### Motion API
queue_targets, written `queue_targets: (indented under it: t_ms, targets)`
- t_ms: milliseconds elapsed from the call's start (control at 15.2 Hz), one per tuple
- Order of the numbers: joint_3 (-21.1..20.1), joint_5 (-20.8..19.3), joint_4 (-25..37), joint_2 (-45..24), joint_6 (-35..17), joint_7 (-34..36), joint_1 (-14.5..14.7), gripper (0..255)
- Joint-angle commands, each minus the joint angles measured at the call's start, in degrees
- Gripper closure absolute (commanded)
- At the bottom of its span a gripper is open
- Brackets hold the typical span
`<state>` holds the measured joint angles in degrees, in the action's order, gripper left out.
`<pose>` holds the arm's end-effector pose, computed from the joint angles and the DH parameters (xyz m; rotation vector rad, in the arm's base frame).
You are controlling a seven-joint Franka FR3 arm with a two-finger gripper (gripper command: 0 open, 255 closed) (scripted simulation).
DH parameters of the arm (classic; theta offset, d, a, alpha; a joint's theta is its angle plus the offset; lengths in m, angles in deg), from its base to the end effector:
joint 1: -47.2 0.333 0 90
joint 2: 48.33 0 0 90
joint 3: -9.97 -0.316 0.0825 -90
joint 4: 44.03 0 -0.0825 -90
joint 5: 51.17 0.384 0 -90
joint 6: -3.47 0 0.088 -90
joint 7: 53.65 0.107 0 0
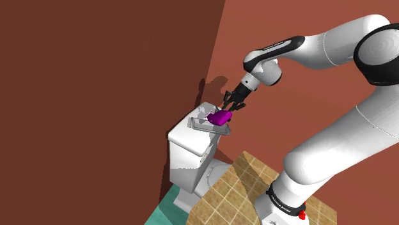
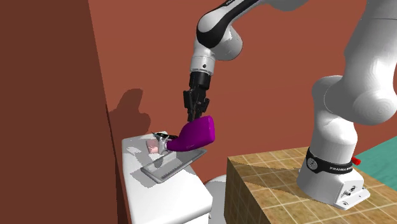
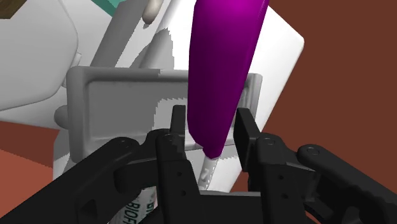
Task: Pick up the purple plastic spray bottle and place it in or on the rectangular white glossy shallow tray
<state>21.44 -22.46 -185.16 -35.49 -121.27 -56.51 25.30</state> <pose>0.3834 -0.2304 0.3765 -2.4661 1.0878 -0.0950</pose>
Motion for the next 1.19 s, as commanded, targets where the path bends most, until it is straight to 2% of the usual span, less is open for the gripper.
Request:
queue_targets:
  t_ms: [0, 924, 1122]
  targets:
    - [0.1, 0.7, -0.6, -1.0, -1.4, -1.0, 0.2, 255]
    - [0.4, 8.0, -3.3, -9.3, -10.2, -9.4, 1.6, 255]
    - [0.4, 8.0, -3.3, -9.3, -10.2, -9.4, 1.6, 255]
